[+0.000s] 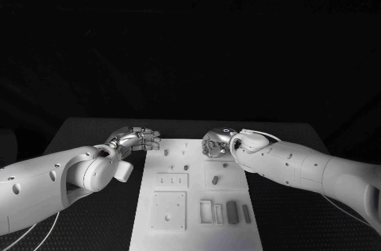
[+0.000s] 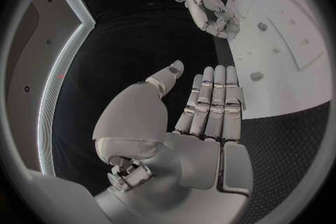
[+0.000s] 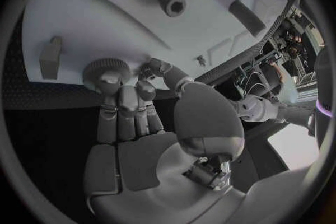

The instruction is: Assemble the parts on the task board

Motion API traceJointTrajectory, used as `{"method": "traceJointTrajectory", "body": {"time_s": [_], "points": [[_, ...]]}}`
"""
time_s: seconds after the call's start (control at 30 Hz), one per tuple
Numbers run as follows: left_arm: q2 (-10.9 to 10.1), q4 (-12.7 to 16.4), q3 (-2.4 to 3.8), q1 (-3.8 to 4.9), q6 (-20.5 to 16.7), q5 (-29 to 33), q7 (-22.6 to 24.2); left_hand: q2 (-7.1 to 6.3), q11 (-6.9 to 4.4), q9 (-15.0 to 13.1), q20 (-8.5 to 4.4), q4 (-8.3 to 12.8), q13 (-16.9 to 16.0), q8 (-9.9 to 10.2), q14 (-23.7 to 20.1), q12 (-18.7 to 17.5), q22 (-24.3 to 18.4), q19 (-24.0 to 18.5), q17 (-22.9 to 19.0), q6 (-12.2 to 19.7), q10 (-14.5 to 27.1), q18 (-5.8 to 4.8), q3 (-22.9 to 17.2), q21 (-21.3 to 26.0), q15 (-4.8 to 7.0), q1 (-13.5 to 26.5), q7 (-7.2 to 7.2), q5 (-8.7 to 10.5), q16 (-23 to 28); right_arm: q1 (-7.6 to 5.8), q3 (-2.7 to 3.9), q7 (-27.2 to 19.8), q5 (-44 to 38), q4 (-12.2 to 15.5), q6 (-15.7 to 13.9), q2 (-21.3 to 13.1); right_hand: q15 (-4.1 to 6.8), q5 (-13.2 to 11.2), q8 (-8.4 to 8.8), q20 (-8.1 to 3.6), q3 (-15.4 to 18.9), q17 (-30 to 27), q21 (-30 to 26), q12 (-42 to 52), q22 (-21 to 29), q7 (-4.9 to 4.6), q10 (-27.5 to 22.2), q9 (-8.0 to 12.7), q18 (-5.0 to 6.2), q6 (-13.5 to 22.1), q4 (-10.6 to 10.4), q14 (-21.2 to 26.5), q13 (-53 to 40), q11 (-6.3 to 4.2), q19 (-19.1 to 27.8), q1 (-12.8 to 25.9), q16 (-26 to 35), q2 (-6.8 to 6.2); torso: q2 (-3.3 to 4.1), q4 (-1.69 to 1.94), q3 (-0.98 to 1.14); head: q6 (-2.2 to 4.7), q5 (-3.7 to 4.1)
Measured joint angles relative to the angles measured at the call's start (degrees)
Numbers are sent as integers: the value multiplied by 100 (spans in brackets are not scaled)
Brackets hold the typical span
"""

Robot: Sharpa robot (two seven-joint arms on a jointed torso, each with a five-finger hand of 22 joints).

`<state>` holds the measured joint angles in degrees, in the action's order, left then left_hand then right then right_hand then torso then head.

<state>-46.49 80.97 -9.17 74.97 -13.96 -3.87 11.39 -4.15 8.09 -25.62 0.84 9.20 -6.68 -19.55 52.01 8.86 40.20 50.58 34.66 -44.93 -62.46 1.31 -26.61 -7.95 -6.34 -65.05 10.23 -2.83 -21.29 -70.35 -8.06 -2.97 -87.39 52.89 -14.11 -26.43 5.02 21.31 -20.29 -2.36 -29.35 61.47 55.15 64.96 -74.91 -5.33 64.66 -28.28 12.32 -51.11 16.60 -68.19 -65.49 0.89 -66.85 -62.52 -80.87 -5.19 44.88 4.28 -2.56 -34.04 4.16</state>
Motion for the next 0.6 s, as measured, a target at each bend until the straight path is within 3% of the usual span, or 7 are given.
{"method": "traceJointTrajectory", "body": {"time_s": [0.17,0.3,0.6], "points": [[-1,-6,0,0,0,0,0,0,0,4,0,0,5,0,0,0,0,0,0,0,0,0,0,0,0,0,0,0,0,1,4,2,-13,11,-13,3,76,0,-82,-23,0,-1,49,7,0,157,46,-58,1,-189,0,-3,0,-73,36,41,-37,40,10,1,-3,5,4],[1,-15,0,0,0,0,-1,0,0,5,0,0,5,0,0,0,0,0,0,0,0,0,0,0,0,0,0,0,2,0,7,5,-23,26,-22,3,136,-1,-155,-33,2,-36,75,6,0,218,65,-104,7,-335,2,12,0,-133,46,79,-47,76,16,1,-5,9,9],[7,-31,0,0,0,0,-2,0,0,5,0,15,4,-2,0,0,-5,0,4,0,0,-1,-15,0,0,0,0,0,22,7,8,43,-36,42,-90,4,199,-1,-233,-33,-12,-6,101,5,0,260,109,-135,35,-378,-12,-48,1,-215,46,148,-113,145,27,1,-7,30,26]]}}
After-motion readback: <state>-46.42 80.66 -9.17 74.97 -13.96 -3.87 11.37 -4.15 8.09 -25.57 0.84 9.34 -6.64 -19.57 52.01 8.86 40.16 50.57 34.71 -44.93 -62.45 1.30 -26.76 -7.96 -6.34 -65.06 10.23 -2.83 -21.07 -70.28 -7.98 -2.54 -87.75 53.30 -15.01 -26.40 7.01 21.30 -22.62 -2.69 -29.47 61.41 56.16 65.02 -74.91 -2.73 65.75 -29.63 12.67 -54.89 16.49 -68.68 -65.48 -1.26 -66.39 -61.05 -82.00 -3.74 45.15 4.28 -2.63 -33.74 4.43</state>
